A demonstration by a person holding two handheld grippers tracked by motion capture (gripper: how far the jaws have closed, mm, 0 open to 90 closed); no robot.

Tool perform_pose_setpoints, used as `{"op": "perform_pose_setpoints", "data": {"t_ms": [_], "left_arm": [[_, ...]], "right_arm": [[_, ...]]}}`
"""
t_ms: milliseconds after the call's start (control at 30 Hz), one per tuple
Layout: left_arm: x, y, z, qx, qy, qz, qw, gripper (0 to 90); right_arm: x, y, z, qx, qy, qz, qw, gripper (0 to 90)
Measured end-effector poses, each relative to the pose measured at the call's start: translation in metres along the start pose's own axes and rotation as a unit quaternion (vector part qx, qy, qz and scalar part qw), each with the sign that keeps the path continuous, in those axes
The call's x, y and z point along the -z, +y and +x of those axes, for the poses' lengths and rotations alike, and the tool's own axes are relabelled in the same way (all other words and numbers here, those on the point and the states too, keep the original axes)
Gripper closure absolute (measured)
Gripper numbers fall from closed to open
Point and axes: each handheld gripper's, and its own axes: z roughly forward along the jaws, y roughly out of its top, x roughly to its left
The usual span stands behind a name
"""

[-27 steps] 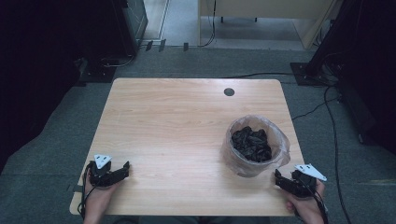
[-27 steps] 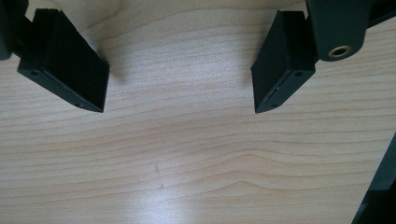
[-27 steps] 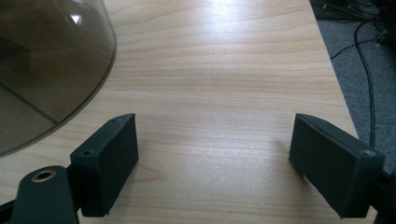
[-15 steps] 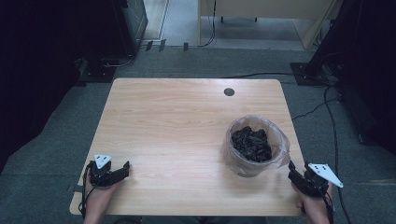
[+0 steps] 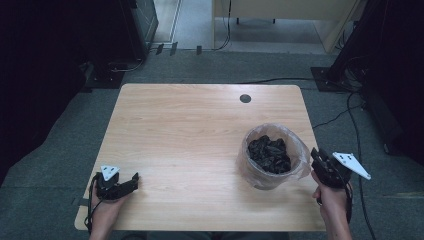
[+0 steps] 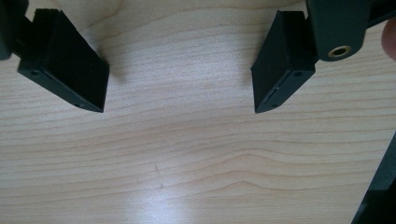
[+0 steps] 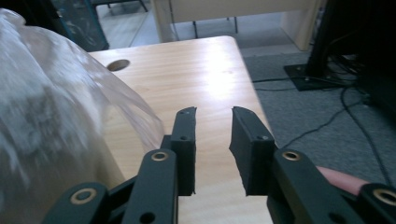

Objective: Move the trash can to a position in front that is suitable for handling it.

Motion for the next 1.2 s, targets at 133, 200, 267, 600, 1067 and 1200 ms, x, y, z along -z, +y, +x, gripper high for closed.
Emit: {"op": "perform_pose_setpoints", "data": {"t_ms": [133,200,267,600,1067,1200], "left_arm": [[0.000,0.000,0.000,0.000,0.000,0.000,1.0000,18.5],[0.000,0.000,0.000,0.000,0.000,0.000,1.0000,18.5],[0.000,0.000,0.000,0.000,0.000,0.000,1.0000,18.5],[0.000,0.000,0.000,0.000,0.000,0.000,1.0000,18.5],[0.000,0.000,0.000,0.000,0.000,0.000,1.0000,18.5],[0.000,0.000,0.000,0.000,0.000,0.000,1.0000,18.6]], "right_arm": [[-0.011,-0.001,0.012,0.003,0.025,0.007,0.9997,76.6],[-0.014,-0.003,0.017,0.009,0.035,0.009,0.9993,76.8],[-0.016,-0.004,0.024,0.006,0.050,0.009,0.9987,78.7],[-0.016,-0.005,0.029,0.001,0.082,0.004,0.9966,80.1],[-0.028,-0.005,0.068,0.041,0.139,-0.005,0.9894,80.3],[-0.032,-0.006,0.080,0.044,0.151,-0.004,0.9875,80.3]]}}
